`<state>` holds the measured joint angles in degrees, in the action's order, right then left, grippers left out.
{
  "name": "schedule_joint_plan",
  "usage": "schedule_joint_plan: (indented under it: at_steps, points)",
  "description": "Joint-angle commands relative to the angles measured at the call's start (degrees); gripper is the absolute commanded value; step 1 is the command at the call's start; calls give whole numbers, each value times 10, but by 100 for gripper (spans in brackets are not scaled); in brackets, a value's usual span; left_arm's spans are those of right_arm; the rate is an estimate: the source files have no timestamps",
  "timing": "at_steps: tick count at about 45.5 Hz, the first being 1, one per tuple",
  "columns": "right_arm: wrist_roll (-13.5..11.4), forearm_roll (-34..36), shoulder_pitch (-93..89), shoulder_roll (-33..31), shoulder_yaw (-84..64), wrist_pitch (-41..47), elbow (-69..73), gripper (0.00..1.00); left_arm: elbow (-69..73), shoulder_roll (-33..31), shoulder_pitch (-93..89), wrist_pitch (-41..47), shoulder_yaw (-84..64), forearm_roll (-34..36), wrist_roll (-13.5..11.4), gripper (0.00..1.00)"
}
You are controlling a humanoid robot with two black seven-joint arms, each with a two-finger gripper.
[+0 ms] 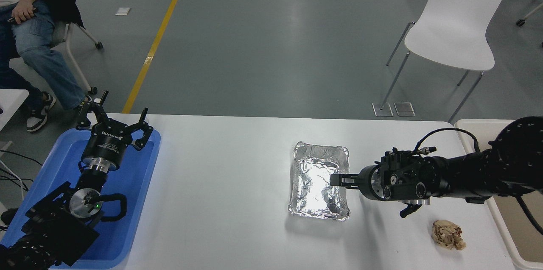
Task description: Pick up foil plate and place in dustbin
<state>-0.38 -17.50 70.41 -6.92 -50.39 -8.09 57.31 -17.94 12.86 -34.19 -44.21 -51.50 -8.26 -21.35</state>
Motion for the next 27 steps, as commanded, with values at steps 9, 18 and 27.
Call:
schedule_joint_plan:
  at_steps: [9, 18, 27]
  points:
    - [2, -3, -17, 11, -1, -17, -6, 54, 0, 0, 0, 0, 0, 0, 1, 100]
    - [3, -11, -19, 14, -1, -17, -6, 17, -1, 0, 0, 0, 0, 0, 0, 100]
    - [3, -32, -18, 15, -1, -28, -6, 6, 0, 0, 0, 0, 0, 0, 0, 100]
